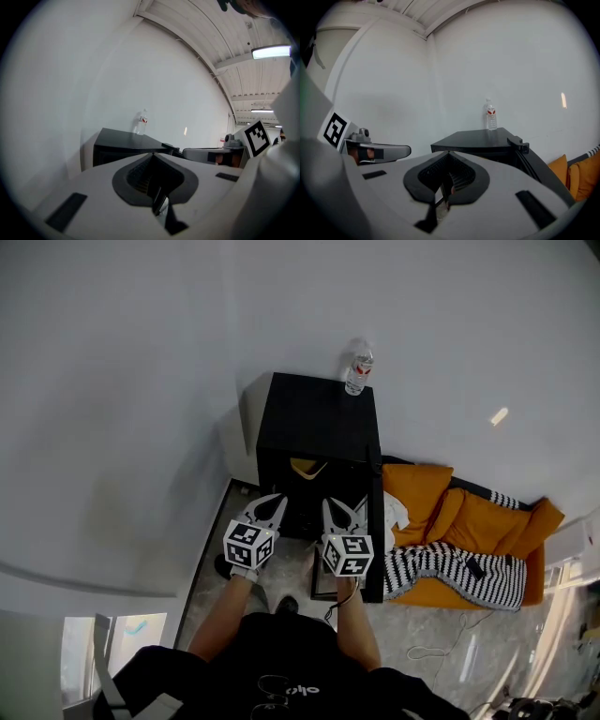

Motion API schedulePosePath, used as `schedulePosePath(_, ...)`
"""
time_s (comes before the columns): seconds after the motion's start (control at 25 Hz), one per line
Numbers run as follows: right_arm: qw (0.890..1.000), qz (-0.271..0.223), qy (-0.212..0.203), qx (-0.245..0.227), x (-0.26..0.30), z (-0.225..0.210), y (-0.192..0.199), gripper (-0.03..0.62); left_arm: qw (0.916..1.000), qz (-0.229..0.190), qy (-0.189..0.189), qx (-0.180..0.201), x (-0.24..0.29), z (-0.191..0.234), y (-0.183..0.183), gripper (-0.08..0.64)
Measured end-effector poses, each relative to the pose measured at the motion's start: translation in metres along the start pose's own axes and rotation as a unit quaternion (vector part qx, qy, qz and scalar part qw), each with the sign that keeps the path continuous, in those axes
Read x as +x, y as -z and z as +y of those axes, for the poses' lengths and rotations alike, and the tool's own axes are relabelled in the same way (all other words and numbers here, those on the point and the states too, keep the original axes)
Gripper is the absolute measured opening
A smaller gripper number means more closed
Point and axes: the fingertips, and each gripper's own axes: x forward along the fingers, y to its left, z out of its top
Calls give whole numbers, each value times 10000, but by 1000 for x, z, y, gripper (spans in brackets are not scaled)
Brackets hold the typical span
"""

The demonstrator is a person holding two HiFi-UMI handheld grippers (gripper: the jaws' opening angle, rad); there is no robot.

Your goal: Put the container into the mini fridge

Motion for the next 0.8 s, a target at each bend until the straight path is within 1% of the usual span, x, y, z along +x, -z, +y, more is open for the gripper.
schedulePosePath(0.44,9999,-72,-142,-39,0,9,-5,2,9999,-39,-128,43,-8,6,-7,8)
schedulePosePath(0.8,9998,-62,-206,-47,8,15,-3,1,9999,-66,-134,36,-8,13,-8,8)
